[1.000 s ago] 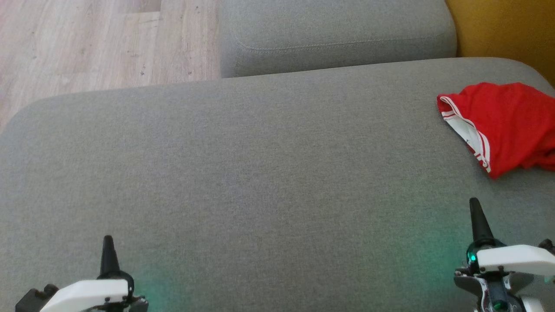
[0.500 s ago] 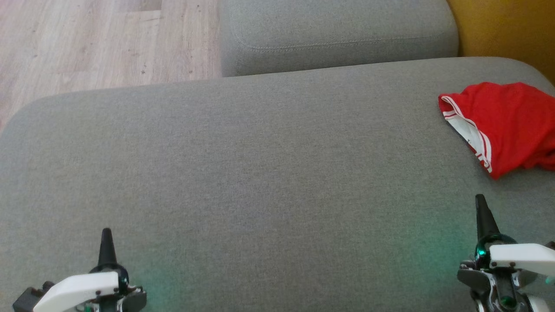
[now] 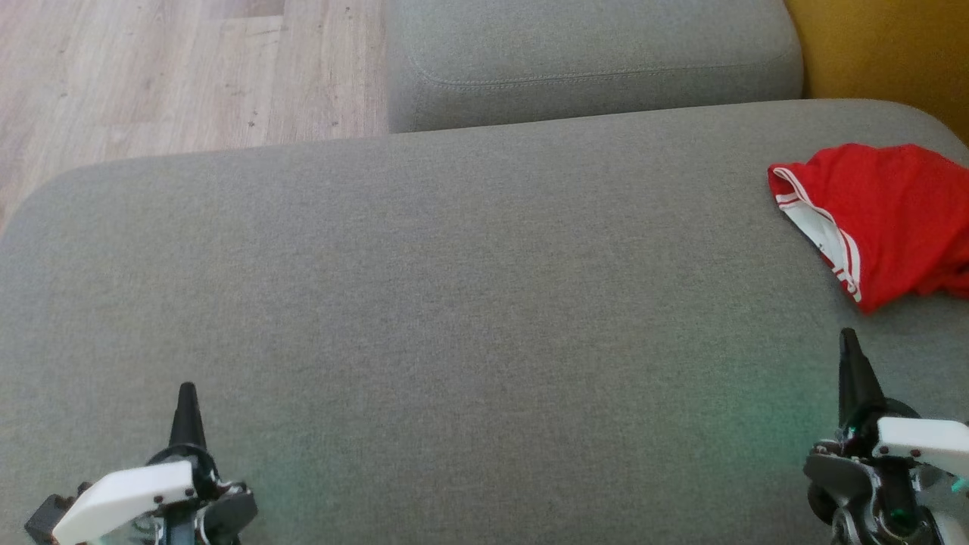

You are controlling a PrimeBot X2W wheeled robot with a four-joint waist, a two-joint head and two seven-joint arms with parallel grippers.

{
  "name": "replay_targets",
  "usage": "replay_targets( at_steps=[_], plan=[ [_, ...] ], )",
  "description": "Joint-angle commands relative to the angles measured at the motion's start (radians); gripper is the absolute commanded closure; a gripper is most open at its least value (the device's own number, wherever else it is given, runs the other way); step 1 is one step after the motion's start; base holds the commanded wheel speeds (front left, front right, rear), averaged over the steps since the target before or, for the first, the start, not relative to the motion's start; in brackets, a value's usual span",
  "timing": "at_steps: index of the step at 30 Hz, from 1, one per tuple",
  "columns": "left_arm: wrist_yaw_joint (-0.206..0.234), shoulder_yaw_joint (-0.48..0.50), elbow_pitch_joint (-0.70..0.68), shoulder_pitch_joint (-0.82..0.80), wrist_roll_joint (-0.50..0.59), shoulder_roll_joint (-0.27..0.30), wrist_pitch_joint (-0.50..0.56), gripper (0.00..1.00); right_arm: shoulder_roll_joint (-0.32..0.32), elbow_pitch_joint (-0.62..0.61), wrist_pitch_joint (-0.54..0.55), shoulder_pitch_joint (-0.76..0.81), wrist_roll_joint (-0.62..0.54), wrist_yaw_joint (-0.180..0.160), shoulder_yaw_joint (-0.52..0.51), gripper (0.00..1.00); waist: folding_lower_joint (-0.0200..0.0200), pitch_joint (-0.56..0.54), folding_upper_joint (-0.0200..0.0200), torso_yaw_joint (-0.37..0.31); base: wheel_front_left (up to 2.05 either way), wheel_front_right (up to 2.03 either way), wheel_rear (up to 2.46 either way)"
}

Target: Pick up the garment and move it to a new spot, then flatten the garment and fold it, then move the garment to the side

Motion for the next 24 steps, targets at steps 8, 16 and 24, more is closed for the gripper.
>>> replay_targets(
  at_steps=[8,16,24],
  plan=[
    [-0.015,0.046,-0.047,-0.068,-0.074,0.001,0.024,1.0,-0.003,-0.04,0.013,-0.07,0.089,-0.001,0.008,1.0,0.0,0.001,0.0,0.001,0.0,0.0,0.0],
    [-0.015,0.046,-0.047,-0.068,-0.074,0.001,0.024,1.0,-0.003,-0.04,0.013,-0.07,0.089,-0.001,0.008,1.0,0.0,0.001,0.0,0.001,0.0,0.0,0.0],
    [-0.015,0.046,-0.047,-0.068,-0.074,0.001,0.024,1.0,-0.003,-0.04,0.013,-0.07,0.089,-0.001,0.008,1.0,0.0,0.001,0.0,0.001,0.0,0.0,0.0]
  ],
)
